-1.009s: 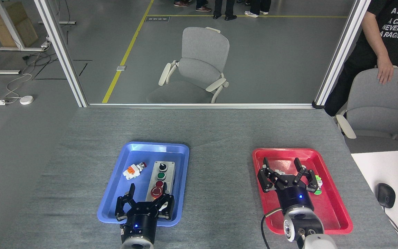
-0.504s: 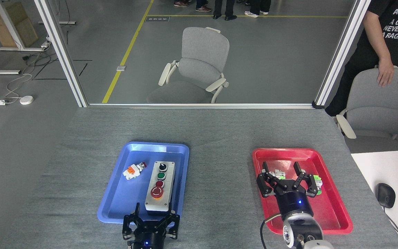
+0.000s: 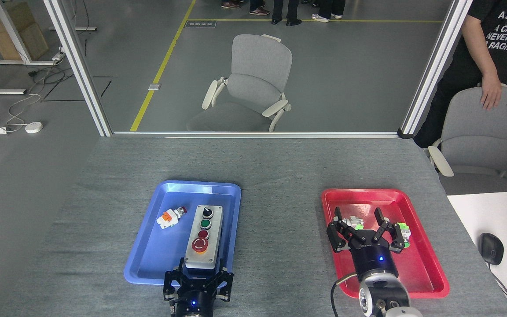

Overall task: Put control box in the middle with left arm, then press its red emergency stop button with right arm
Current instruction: 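Close the left gripper on the near end of the gray control box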

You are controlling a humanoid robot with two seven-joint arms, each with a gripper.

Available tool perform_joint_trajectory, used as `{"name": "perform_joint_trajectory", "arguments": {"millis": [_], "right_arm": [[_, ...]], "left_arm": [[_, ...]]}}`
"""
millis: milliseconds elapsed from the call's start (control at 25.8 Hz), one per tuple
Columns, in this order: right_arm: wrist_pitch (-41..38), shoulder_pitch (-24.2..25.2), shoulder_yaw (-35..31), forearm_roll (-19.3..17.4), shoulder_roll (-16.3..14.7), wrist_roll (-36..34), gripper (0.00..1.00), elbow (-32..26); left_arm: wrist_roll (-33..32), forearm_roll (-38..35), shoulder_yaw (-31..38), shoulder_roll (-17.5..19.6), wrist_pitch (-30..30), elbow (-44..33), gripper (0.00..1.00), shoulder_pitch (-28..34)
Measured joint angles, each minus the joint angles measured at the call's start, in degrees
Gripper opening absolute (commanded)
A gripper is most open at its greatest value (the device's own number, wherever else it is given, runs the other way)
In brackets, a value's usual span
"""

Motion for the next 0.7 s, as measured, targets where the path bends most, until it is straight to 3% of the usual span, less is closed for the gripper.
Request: {"name": "perform_joint_trajectory", "arguments": {"millis": [698], "right_arm": [[-0.74,0.04,-0.44,0.27,0.70,-0.14,0.97,0.80]], "left_arm": [[-0.33,0.85,0.71,-0.04,0.01,9.30,0.99,-7.54]]}}
